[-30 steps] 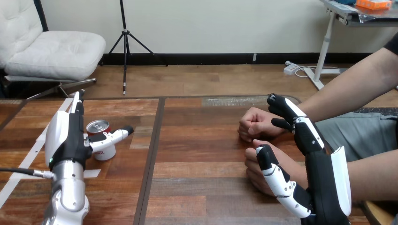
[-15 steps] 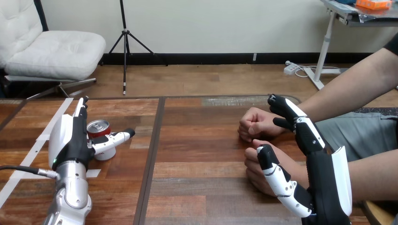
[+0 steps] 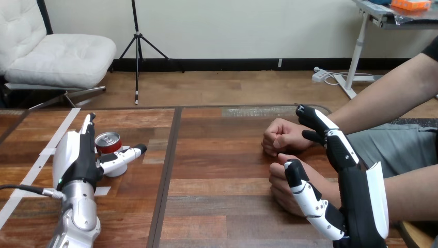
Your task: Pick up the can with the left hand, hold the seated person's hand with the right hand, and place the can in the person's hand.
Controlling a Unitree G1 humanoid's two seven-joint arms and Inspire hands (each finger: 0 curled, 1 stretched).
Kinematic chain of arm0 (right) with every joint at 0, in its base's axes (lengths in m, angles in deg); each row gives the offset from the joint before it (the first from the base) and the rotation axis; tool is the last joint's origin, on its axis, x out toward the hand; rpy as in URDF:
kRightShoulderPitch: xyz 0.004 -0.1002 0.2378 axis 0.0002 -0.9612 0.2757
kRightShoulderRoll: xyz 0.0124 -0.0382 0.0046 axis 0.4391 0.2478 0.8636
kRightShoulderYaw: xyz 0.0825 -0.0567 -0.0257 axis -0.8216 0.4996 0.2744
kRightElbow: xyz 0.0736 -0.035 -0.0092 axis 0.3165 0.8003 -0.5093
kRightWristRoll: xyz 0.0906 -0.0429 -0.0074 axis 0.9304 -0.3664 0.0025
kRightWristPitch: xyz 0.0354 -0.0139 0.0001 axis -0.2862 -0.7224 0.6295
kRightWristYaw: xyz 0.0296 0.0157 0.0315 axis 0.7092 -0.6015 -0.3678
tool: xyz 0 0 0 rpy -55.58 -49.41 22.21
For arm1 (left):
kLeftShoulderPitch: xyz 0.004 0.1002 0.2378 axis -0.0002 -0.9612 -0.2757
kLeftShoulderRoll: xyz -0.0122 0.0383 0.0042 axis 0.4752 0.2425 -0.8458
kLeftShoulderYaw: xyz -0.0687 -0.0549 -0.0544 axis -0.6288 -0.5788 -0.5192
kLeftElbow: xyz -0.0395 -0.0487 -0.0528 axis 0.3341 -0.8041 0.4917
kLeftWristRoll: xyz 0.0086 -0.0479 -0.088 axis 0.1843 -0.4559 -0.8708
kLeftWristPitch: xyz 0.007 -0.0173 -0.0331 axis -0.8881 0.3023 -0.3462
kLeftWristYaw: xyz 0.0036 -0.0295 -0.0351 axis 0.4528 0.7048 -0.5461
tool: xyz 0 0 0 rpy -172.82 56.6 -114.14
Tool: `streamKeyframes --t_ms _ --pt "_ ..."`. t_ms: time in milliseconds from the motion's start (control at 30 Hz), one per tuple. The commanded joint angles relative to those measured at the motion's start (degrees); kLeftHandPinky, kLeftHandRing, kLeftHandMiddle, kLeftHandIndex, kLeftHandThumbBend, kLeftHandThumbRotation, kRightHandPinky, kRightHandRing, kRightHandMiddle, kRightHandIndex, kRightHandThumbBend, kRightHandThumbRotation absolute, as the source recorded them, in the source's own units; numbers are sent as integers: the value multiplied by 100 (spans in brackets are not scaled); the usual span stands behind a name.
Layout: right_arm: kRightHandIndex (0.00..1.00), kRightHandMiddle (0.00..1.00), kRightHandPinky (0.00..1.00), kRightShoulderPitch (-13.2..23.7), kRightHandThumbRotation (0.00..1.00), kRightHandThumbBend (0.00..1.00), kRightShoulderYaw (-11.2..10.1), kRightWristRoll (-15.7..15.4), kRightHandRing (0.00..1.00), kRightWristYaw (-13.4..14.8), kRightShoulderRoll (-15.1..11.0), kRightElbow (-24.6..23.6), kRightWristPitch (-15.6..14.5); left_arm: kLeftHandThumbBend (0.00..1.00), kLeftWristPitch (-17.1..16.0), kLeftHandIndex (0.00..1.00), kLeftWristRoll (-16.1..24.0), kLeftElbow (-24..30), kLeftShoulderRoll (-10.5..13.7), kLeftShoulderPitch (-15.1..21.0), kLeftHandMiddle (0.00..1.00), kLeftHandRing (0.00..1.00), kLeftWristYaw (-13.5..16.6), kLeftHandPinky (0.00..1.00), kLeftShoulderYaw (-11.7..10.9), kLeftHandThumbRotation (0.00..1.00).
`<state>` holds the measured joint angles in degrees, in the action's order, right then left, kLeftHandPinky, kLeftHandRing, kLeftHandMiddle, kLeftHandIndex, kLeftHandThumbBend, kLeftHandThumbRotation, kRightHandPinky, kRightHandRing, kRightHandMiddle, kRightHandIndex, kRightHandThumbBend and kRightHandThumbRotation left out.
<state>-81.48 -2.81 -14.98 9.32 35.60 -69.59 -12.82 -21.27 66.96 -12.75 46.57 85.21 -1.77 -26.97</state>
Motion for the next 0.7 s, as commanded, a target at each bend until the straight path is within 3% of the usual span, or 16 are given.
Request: streamKeyframes --t_ms 0,667 --pt "84 85 79 182 67 51 -42 63 85 -26 38 -285 -10 89 -256 96 86 -208 211 522 94 90 150 78 141 41" --pt "83 85 78 190 69 52 -57 -18 84 3 28 -304 -49 90 -258 93 48 -598 292 659 91 87 95 75 270 42"
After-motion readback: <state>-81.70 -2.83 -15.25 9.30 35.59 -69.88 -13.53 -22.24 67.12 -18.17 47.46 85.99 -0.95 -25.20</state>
